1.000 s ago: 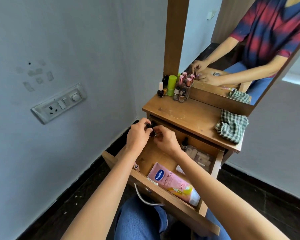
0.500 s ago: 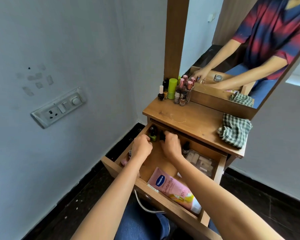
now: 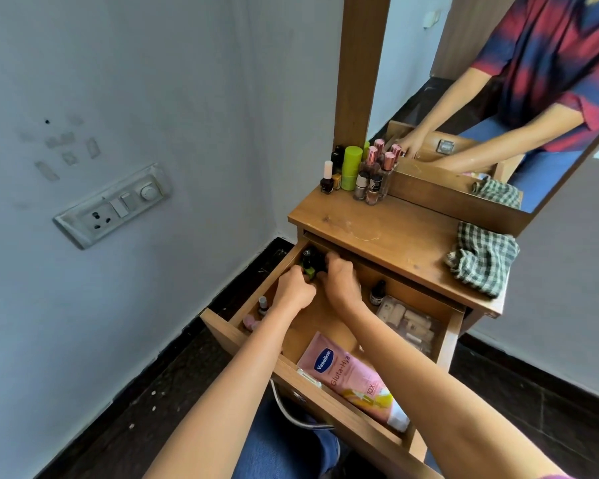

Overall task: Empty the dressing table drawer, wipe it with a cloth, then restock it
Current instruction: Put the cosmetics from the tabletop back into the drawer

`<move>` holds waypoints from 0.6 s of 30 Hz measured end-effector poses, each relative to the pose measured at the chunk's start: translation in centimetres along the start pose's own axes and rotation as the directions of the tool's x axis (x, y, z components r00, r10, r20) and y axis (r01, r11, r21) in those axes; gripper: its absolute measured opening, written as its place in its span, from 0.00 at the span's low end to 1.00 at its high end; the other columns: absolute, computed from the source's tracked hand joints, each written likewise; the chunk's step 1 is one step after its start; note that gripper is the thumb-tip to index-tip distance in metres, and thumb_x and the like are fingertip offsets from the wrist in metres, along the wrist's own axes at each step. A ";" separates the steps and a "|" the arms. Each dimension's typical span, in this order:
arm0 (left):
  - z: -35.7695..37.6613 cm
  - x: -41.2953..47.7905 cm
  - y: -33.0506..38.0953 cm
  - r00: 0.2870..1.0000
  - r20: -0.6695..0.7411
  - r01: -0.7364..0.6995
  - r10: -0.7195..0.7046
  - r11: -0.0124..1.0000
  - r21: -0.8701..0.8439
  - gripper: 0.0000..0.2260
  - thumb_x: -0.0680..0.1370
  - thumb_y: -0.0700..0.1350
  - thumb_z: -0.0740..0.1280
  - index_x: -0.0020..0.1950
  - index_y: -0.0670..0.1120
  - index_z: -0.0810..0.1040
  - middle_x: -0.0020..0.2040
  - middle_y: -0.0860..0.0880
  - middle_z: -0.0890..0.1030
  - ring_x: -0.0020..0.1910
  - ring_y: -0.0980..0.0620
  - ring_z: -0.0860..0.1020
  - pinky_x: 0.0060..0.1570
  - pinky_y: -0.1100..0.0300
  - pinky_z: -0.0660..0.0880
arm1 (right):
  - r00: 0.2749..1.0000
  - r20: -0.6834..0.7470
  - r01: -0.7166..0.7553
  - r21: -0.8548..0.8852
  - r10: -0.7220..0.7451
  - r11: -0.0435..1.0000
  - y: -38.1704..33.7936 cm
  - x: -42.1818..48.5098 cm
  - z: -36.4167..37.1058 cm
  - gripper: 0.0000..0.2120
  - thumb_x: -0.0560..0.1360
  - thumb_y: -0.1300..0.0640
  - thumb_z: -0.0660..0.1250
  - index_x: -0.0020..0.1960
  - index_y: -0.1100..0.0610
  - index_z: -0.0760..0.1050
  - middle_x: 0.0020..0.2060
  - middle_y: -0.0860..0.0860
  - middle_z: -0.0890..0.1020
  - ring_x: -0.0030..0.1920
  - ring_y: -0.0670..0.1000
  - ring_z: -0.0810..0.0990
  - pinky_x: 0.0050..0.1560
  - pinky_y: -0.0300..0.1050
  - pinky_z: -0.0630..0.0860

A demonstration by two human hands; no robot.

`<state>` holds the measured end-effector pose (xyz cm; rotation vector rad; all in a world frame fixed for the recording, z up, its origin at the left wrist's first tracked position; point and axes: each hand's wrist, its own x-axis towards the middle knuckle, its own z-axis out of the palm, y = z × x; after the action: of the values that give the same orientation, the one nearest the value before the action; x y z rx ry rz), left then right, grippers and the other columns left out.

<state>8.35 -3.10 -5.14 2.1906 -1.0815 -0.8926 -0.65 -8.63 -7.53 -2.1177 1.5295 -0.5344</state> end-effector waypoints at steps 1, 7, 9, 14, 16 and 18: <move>0.0 0.0 0.0 1.000 0.000 0.007 -0.007 1.000 -0.018 0.18 0.79 0.42 0.64 0.68 0.44 0.69 0.64 0.46 0.77 0.62 0.46 0.75 0.50 0.60 0.69 | 1.000 0.004 -0.009 0.007 0.009 1.000 -0.1 -0.1 -0.1 0.06 0.78 0.63 0.62 0.55 0.57 0.70 0.49 0.57 0.81 0.50 0.58 0.81 0.47 0.51 0.77; -0.2 -0.1 0.1 0.999 0.020 0.038 -0.036 0.996 -0.076 0.19 0.78 0.41 0.64 0.69 0.44 0.68 0.64 0.47 0.77 0.64 0.47 0.73 0.59 0.57 0.70 | 1.000 -0.030 -0.009 0.060 0.011 0.998 -0.5 -0.2 0.4 0.07 0.79 0.65 0.59 0.56 0.59 0.69 0.49 0.60 0.81 0.50 0.61 0.81 0.48 0.56 0.79; -0.2 -0.1 0.1 0.998 0.049 0.046 -0.041 0.994 -0.100 0.20 0.78 0.41 0.64 0.70 0.45 0.67 0.66 0.48 0.76 0.66 0.47 0.72 0.63 0.54 0.69 | 0.999 -0.036 0.004 0.045 -0.002 0.999 -0.6 -0.2 0.4 0.08 0.79 0.66 0.59 0.56 0.59 0.69 0.48 0.59 0.81 0.49 0.61 0.81 0.47 0.55 0.79; 0.1 -0.1 0.2 0.995 0.081 0.075 -0.061 0.980 -0.186 0.22 0.79 0.38 0.63 0.72 0.46 0.65 0.68 0.48 0.74 0.68 0.47 0.71 0.65 0.51 0.67 | 0.996 -0.072 0.048 -0.069 -0.053 0.996 -0.3 -0.3 0.1 0.08 0.80 0.64 0.58 0.58 0.59 0.69 0.50 0.58 0.81 0.48 0.60 0.82 0.42 0.50 0.76; 0.2 -0.1 0.2 0.994 0.082 0.090 -0.074 0.975 -0.203 0.21 0.79 0.38 0.62 0.72 0.46 0.65 0.68 0.47 0.74 0.68 0.46 0.71 0.65 0.51 0.68 | 0.995 -0.082 0.059 -0.064 -0.064 0.996 -0.2 -0.4 0.0 0.09 0.80 0.64 0.58 0.60 0.59 0.70 0.51 0.58 0.81 0.49 0.59 0.82 0.43 0.50 0.77; 0.3 -0.1 0.2 0.993 0.086 0.099 -0.083 0.973 -0.208 0.21 0.79 0.38 0.62 0.72 0.46 0.65 0.68 0.47 0.74 0.67 0.46 0.71 0.65 0.50 0.68 | 0.994 -0.093 0.063 -0.001 -0.063 0.998 0.0 -0.6 -0.1 0.10 0.79 0.64 0.59 0.60 0.60 0.70 0.51 0.59 0.80 0.50 0.60 0.81 0.46 0.52 0.78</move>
<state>7.97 -3.20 -5.12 2.0563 -0.8812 -1.0887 -0.93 -8.05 -7.46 -2.1733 1.5147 -0.6656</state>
